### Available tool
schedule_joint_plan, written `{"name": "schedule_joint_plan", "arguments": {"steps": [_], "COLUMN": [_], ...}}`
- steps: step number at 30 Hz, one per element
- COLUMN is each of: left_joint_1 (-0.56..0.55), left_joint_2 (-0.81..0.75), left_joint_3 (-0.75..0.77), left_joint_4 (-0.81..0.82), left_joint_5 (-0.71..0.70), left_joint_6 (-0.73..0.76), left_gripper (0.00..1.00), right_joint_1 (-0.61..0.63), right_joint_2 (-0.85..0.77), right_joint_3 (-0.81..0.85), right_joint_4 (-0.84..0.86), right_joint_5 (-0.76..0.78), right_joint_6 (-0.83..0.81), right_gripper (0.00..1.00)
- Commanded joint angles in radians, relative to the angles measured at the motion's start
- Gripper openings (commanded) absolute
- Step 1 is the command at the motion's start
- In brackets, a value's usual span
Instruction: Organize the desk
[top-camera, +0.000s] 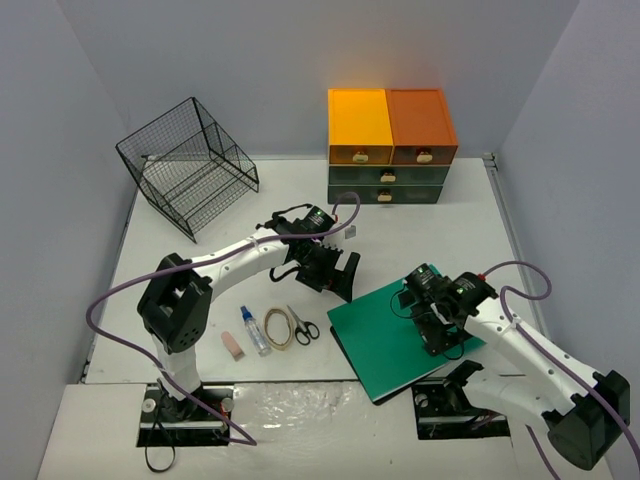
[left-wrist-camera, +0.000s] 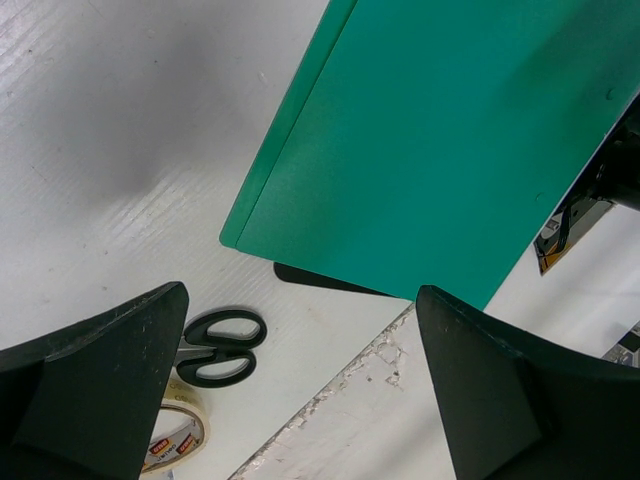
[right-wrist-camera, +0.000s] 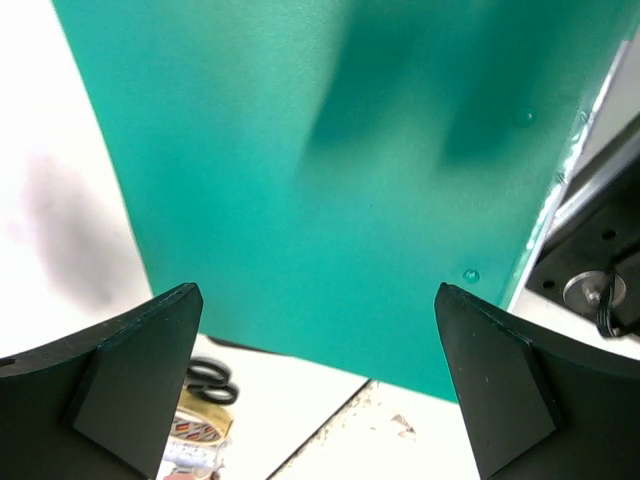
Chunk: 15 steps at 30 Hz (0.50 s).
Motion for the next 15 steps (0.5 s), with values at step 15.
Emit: {"name": "schedule_joint_plan", "arguments": {"steps": [15], "left_joint_1": [-0.002], "left_joint_2": [-0.068], "left_joint_3": [0.065], "left_joint_4": [0.015], "left_joint_5": [0.044], "left_joint_6": [-0.001], "left_gripper": [0.97], "right_joint_1": [0.028], "right_joint_2": [0.117], "right_joint_3": [-0.052], "right_joint_4": [-0.218], "right_joint_5": [-0.083], "right_joint_6": [0.228], "right_gripper": [1.00]}}
